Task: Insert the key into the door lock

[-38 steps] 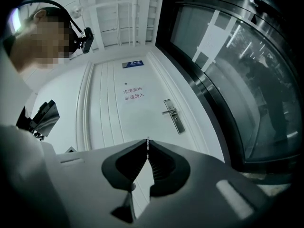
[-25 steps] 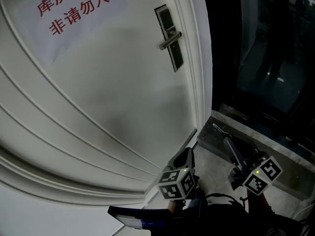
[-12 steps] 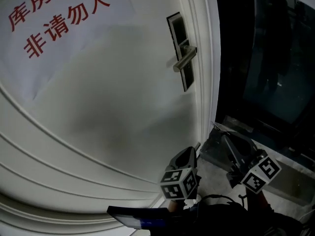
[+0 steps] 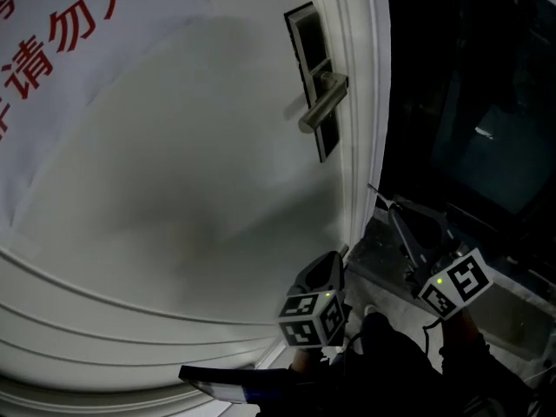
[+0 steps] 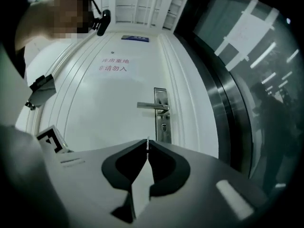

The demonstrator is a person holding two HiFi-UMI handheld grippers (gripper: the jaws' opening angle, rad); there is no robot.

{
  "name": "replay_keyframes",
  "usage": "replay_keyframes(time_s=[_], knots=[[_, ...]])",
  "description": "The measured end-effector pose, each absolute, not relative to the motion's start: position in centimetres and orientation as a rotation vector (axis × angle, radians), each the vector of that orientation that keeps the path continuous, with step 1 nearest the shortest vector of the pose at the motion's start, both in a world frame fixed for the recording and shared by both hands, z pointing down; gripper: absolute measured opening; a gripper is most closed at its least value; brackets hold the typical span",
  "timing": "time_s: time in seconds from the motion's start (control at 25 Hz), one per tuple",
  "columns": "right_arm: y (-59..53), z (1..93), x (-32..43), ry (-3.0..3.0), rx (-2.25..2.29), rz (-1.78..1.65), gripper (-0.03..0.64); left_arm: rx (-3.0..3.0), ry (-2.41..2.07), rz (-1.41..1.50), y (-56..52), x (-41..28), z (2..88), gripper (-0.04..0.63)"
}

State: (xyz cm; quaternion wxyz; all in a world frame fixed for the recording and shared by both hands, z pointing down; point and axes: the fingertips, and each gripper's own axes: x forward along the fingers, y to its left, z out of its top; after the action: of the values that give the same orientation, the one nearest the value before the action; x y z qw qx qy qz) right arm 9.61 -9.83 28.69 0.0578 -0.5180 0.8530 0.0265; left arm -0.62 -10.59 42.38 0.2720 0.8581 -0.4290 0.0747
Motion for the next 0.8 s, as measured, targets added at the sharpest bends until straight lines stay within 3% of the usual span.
replay_keyframes(time_s=[0.28,0.6,0.8], knots=[[-17.9,26.0,11.2,2.716,-1.617,0.566,0.012,2.304,-1.276,0.174,-15.3,1.3,40.8,0.000],[-23.4,24.8,10.0,2.665,-1.614,1.748,0.012,2.221,-1.416,0.104,-19.8,2.5,39.9,0.000],[-24.5,25.6,9.1,2.599,-1.496,2.130,0.012,2.176,-1.465,0.082,-20.8,2.5,39.8,0.000]])
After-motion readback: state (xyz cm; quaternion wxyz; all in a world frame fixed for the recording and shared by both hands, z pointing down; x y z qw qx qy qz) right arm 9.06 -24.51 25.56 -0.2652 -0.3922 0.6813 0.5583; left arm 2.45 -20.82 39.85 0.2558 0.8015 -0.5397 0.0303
